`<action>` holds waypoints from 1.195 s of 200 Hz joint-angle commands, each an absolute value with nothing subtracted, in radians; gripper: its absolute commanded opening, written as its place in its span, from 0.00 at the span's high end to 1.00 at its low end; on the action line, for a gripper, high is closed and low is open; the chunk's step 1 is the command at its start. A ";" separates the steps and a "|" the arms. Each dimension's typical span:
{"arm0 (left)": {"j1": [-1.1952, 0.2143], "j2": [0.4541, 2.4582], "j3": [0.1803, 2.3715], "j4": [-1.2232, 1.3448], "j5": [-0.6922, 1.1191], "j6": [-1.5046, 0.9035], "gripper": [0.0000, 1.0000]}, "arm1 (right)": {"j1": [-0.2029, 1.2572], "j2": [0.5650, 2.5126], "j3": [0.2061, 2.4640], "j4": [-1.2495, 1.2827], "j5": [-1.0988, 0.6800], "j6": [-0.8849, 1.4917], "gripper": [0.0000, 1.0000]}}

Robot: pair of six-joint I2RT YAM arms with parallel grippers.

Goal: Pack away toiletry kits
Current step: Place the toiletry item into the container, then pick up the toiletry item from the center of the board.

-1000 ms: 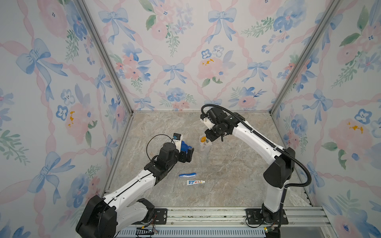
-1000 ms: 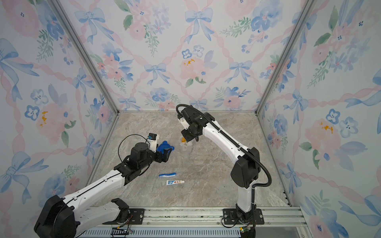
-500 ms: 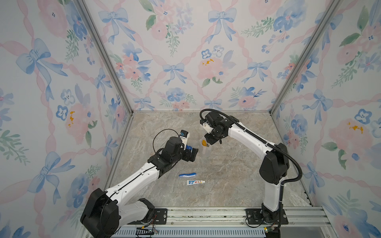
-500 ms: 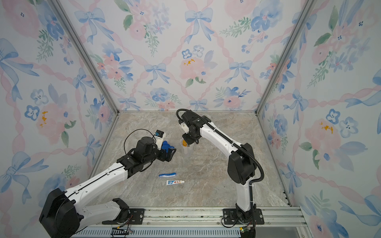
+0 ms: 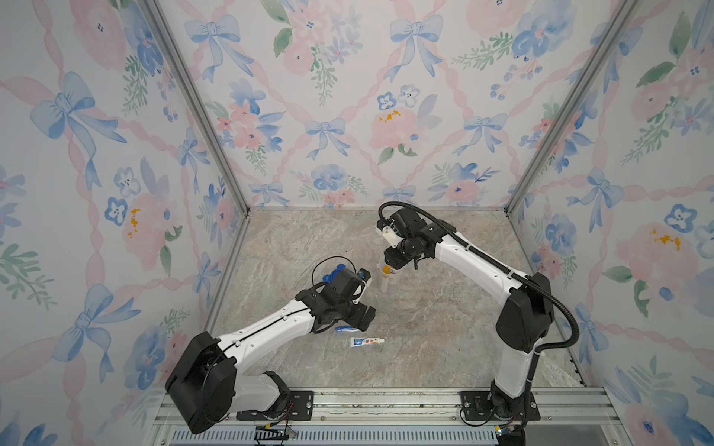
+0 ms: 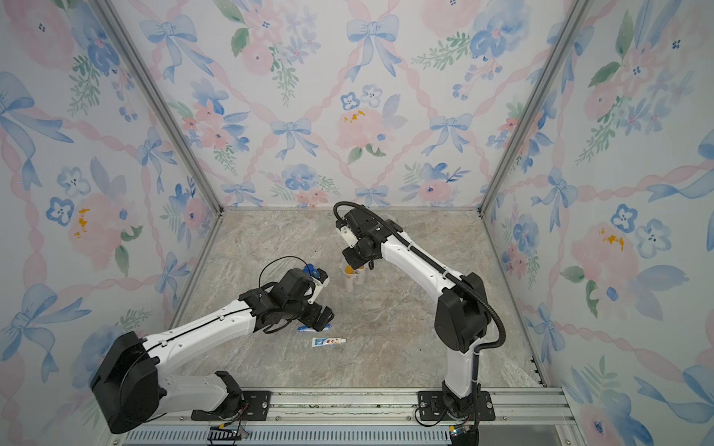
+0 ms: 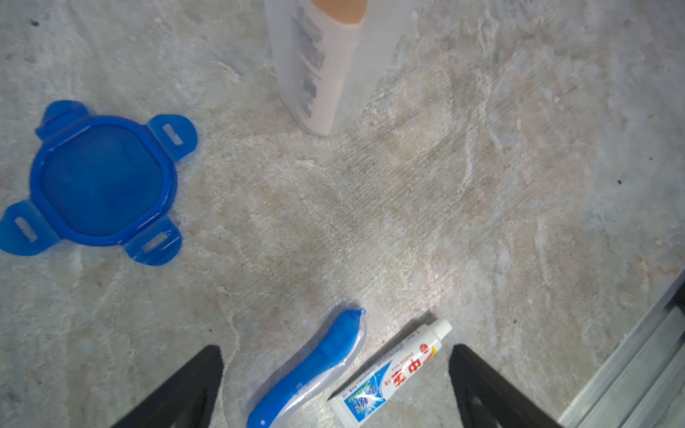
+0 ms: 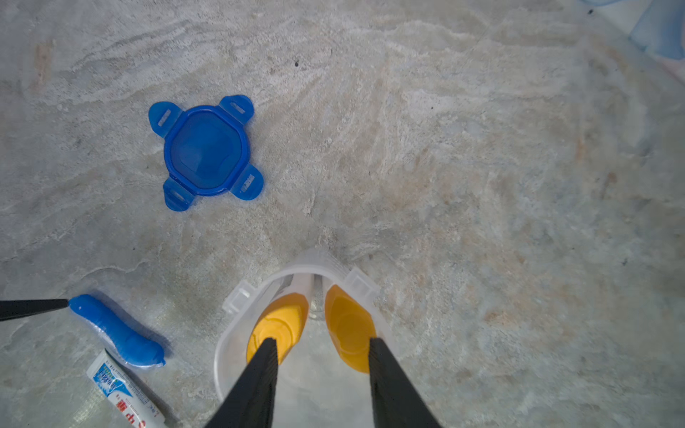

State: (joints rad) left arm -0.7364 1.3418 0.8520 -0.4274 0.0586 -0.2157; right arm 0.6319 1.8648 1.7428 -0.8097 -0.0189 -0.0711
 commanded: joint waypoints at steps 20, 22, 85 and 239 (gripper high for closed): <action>-0.784 1.470 0.932 -0.598 0.019 -0.145 0.02 | 0.587 1.665 1.597 -0.715 -0.023 -0.030 0.49; -0.789 1.476 0.936 -0.609 0.012 -0.145 0.02 | 0.585 1.647 1.583 -0.706 -0.025 -0.026 0.48; -0.792 1.630 1.024 -0.759 -0.068 -0.199 0.02 | 0.580 1.341 1.246 -0.498 -0.107 0.091 0.12; -0.799 1.767 1.028 -0.704 -0.124 -0.147 0.62 | 0.399 1.143 1.123 -0.416 -0.126 0.116 0.03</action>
State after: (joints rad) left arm -0.7940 1.7695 1.0798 -0.7013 -0.0803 -0.1383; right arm 0.4232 1.1606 1.1416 -0.4496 -0.1204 0.1043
